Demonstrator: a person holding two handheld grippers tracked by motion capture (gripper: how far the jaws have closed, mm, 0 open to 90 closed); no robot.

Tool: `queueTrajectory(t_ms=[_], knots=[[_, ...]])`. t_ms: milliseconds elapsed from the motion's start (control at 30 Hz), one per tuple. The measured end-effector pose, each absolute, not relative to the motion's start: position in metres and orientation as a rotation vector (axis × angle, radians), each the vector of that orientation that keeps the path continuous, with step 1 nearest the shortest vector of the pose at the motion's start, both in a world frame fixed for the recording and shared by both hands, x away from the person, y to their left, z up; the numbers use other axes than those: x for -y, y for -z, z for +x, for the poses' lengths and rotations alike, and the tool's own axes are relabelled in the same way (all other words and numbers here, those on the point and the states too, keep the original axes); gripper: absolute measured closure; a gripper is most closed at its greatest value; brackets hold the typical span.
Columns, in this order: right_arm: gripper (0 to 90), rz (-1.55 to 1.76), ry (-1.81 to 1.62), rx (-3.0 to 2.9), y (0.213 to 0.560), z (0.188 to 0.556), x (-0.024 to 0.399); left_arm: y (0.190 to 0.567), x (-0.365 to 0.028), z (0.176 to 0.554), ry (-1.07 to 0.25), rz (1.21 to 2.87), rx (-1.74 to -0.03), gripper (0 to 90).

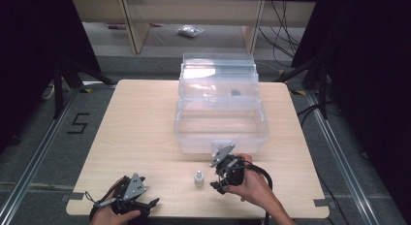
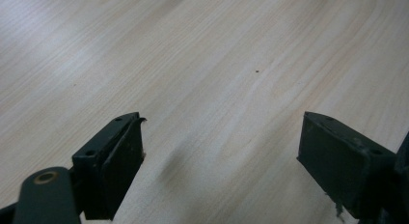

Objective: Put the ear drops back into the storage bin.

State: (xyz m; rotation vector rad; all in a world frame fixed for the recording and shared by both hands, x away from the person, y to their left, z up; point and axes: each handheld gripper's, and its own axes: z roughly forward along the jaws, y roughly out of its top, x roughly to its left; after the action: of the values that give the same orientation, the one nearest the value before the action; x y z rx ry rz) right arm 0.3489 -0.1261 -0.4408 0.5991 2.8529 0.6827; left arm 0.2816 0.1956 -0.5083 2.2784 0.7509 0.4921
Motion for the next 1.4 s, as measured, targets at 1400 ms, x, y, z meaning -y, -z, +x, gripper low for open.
queueTrajectory(t_ms=[1400], knots=[[46.8, 0.394, -0.573, -2.953, 0.458, 0.363, 0.071, 0.508, -0.195, 0.282, -0.508, 2.276, -0.751, 15.4]])
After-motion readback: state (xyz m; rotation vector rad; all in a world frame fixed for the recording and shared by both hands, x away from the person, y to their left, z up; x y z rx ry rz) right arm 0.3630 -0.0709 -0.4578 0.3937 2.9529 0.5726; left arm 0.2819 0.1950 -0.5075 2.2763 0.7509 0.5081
